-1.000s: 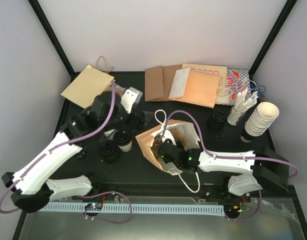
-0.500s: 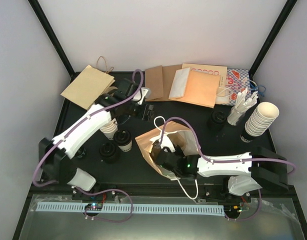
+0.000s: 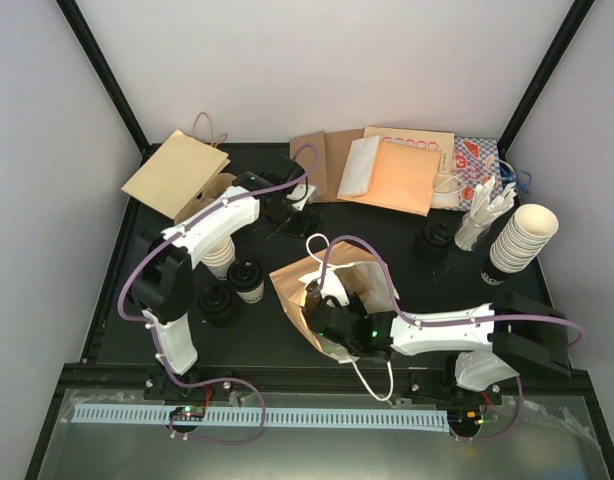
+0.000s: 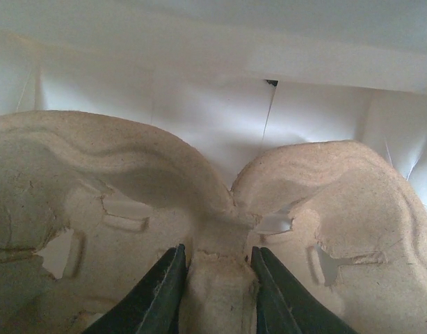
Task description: Pack the takeout coffee
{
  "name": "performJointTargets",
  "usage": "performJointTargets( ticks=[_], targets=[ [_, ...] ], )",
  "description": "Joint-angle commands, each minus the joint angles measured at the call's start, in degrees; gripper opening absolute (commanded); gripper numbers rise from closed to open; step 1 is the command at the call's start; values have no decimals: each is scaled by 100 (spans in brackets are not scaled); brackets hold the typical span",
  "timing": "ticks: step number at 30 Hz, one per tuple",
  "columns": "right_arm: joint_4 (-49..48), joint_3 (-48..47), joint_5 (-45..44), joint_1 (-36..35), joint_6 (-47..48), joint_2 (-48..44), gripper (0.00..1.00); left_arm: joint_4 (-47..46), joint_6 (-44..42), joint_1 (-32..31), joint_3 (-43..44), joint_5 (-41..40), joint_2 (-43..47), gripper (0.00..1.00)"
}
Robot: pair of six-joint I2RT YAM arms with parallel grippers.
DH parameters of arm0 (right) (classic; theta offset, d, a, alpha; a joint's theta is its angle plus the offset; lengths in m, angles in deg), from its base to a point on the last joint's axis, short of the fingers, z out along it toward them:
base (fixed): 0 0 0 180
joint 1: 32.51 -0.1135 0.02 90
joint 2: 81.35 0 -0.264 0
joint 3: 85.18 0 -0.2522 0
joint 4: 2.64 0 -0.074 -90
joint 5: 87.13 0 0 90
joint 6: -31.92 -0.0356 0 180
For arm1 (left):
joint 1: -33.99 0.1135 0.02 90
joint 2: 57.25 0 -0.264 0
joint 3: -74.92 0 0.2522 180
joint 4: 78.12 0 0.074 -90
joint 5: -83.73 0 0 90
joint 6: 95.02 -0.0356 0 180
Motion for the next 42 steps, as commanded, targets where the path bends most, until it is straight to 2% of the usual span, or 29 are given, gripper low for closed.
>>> performJointTargets(
  ticks=[1, 12, 20, 24, 27, 34, 42],
  targets=[
    [-88, 192, 206, -25, -247, 5, 28, 93, 21, 28, 47, 115, -4, 80],
    [231, 245, -178, 42, -514, -93, 28, -216, 315, 48, -587, -710, 894, 85],
    [848, 447, -447, 352, -883, -590, 28, -653, 516, -11, -923, -107, 944, 84],
    [1408, 567, -704, 511, -1441, -936, 28, -900, 618, -68, -901, -95, 974, 84],
    [1449, 614, -577, 514, -1487, -1146, 28, -882, 602, -71, -832, -126, 983, 84],
    [1186, 379, -568, 400, -1027, -752, 28, -741, 472, -73, -919, -173, 913, 84],
    [1201, -102, -563, 281, -1109, -167, 28, -764, 384, -73, -842, -66, 613, 84]
  ],
)
